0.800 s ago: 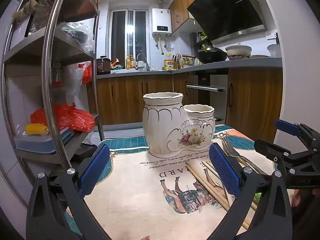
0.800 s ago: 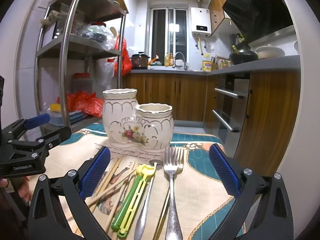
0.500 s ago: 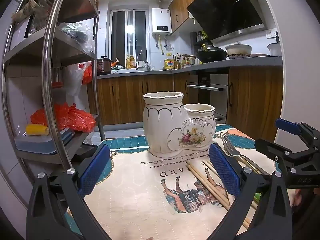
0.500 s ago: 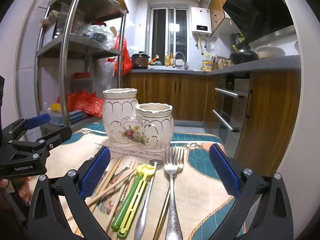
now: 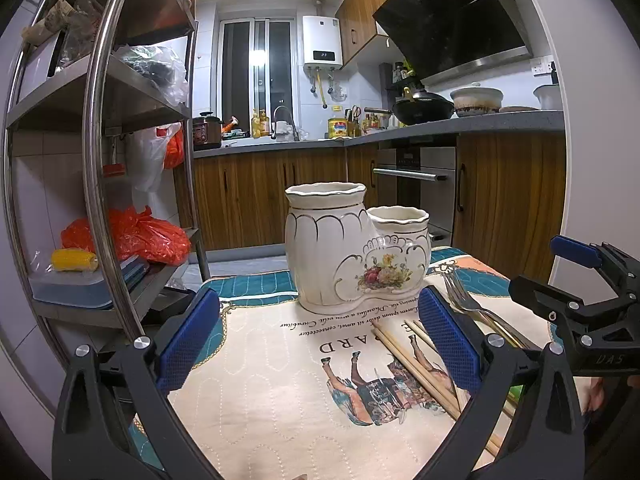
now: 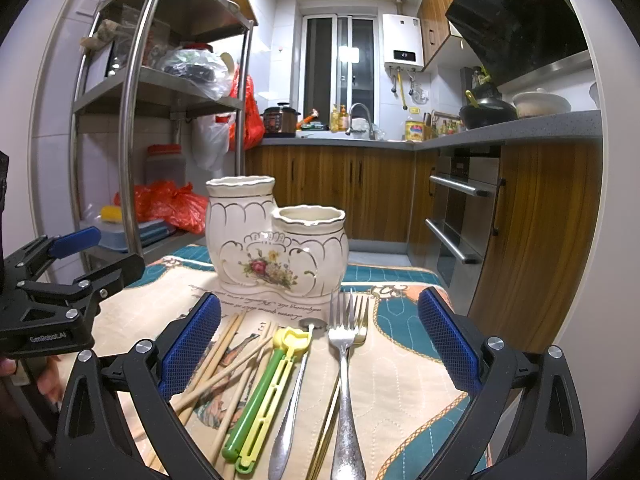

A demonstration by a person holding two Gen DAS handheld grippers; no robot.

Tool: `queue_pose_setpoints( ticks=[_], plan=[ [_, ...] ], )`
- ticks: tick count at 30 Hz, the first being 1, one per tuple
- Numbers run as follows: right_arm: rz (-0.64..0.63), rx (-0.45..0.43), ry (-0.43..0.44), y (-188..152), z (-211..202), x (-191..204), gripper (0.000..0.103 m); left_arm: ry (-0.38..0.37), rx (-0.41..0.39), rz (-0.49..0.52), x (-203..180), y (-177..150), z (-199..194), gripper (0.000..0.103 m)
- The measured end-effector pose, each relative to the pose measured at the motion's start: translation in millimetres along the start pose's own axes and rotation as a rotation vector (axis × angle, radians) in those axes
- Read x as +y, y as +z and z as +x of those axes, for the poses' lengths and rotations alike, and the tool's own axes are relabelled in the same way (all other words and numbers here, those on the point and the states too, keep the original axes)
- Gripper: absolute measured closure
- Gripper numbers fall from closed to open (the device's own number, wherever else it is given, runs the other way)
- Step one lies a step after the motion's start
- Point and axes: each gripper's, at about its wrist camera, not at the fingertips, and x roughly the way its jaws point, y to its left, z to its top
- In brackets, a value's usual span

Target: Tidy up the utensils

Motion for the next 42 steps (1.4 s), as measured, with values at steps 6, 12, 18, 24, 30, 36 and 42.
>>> queue_pose_setpoints(
  ticks=[6, 12, 18, 24, 30, 36, 42],
  plan=[
    [0.000, 0.000, 0.000, 0.3, 0.0, 0.1, 0.005, 0.001, 0.001, 0.001, -0.2, 0.0, 0.0, 0.005],
    [-0.001, 0.001, 0.000, 0.4, -0.1, 0.5, 0.005, 0.001, 0.001, 0.001, -0.2, 0.0, 0.0, 0.005],
    [-0.002, 0.001, 0.002, 1.6, -0.6, 0.4, 0.005, 0.002, 0.004, 0.002, 1.8, 0.3, 0.1, 0.005],
    [0.015, 0.008, 0.002, 0.5, 2.2, -1.0, 0.005, 0.004, 0.002, 0.024, -1.2, -2.6, -0.2, 0.005],
    [0.013, 0.011, 0.000, 0.9, 2.8, -0.3, 0.005, 0.006, 0.000, 0.027, -1.3, -2.6, -0.9, 0.005],
    [0.012, 0.010, 0.000, -1.1, 1.6, -1.2, 0.005, 0.005, 0.000, 0.029, -1.3, -2.6, -0.9, 0.005],
    [0.014, 0.012, 0.001, -1.1, 1.5, -1.5, 0.005, 0.004, 0.003, 0.025, -1.5, -2.7, -1.2, 0.005]
  ],
)
